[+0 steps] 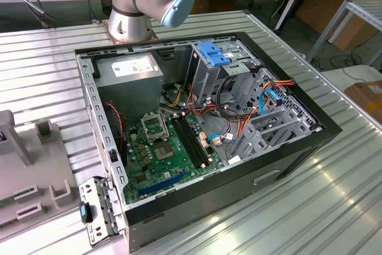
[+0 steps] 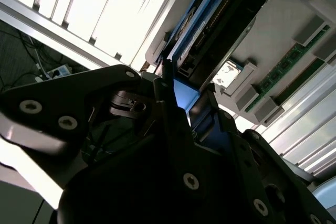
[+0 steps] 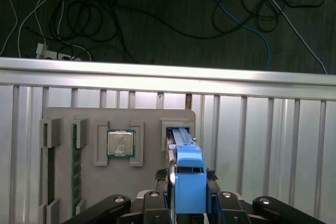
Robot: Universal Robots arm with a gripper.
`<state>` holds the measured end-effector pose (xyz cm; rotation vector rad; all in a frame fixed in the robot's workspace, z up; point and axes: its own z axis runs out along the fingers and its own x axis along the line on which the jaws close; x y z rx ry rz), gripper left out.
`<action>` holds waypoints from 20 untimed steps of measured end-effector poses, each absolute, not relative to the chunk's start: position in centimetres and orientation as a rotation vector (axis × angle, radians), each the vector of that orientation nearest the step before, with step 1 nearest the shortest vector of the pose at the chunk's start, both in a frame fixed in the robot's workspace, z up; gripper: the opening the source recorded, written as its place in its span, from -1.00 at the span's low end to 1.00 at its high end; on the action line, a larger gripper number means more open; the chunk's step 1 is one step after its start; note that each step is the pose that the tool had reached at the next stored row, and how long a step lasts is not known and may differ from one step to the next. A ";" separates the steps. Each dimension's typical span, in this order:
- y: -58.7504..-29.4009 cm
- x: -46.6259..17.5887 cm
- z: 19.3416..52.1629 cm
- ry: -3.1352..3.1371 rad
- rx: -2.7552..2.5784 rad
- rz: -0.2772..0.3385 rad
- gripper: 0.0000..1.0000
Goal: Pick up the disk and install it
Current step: 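Pick up the disk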
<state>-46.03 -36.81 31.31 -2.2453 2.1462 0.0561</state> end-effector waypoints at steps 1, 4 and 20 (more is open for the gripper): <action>-36.8 -46.0 31.3 2.146 -2.245 0.056 -0.27; -36.8 -46.0 31.5 2.146 -2.245 0.056 -0.27; -36.8 -46.0 37.8 2.146 -2.245 0.056 -0.27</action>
